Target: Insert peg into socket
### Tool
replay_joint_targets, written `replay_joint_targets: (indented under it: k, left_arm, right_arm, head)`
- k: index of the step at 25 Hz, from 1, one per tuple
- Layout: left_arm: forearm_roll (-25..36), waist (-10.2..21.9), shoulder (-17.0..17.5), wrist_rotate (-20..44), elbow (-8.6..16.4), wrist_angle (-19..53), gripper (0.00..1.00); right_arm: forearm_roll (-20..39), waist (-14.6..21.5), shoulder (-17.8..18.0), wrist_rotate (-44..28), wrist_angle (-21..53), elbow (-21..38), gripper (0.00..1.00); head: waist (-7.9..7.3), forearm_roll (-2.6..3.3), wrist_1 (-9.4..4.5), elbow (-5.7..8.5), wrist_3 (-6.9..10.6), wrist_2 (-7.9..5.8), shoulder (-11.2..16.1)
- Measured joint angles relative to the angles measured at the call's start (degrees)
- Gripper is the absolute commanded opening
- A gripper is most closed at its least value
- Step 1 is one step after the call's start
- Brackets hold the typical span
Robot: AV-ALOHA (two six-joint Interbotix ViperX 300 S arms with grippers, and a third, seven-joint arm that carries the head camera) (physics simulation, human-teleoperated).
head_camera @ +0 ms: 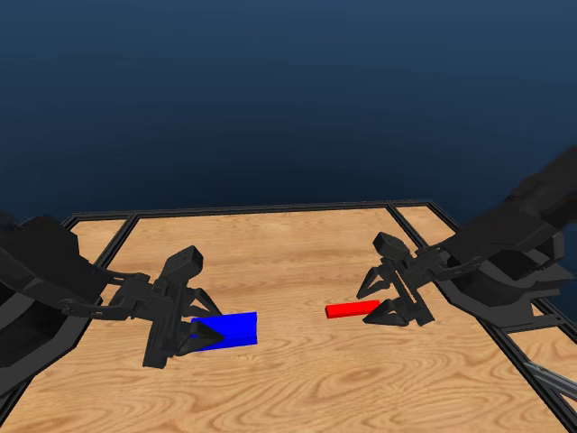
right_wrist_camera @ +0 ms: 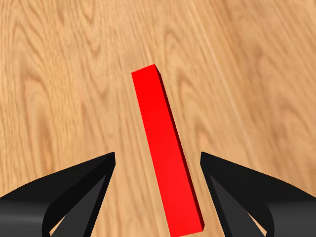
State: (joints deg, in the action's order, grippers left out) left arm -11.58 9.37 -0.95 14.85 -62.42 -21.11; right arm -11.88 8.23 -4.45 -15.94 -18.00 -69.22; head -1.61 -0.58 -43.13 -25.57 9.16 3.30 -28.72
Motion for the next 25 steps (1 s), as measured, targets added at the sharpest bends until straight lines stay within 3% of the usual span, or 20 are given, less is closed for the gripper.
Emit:
replay_joint_targets:
  k: [2, 3, 4, 5, 12, 18, 25]
  left_arm:
    - [0.0, 0.0, 0.0, 0.0, 0.0, 0.0, 0.0]
    - [0.0, 0.0, 0.0, -0.1, 0.0, 0.0, 0.0]
    - [0.0, 0.0, 0.0, -0.1, 0.0, -0.1, 0.0]
    - [0.0, 0.0, 0.0, -0.1, 0.0, -0.1, 0.0]
    - [-0.1, 0.0, 0.1, -0.3, 0.1, 0.3, 0.0]
    - [-0.3, 0.0, 0.3, -0.8, 0.2, 0.7, 0.0]
    - [-0.6, 0.0, 0.5, -1.3, 0.3, 1.2, 0.0]
  right_arm:
    - [0.1, -0.1, 0.8, -0.6, 0.9, -0.3, 1.0]
    - [0.2, -0.2, 1.0, -0.6, 1.0, -0.4, 0.95]
    - [0.3, -0.4, 1.0, -0.4, 1.1, -0.4, 0.29]
    - [0.3, -1.4, 1.2, 0.4, 1.6, -0.4, 0.0]
    - [3.6, -3.7, 0.7, 1.3, 7.3, 1.3, 0.0]
    - [8.8, -4.7, 0.4, -0.4, 17.2, 5.3, 0.0]
    - [22.1, -1.9, 1.7, -10.8, 31.4, 12.4, 0.0]
  head:
    - [0.43, 0.19, -0.39, 0.0, 0.81, -0.17, 0.0]
    - [0.65, 0.3, -0.59, 0.0, 1.2, -0.28, 0.0]
    - [0.86, 0.41, -0.76, 0.0, 1.53, -0.4, 0.0]
    - [1.04, 0.49, -0.9, 0.0, 1.79, -0.51, 0.0]
    - [1.49, 0.57, -1.37, -0.01, 1.86, -0.67, -0.1]
    - [1.27, 0.38, -1.21, -0.02, 1.1, -0.45, -0.5]
    - [0.79, 0.15, -1.0, -0.08, 0.27, -0.22, -1.0]
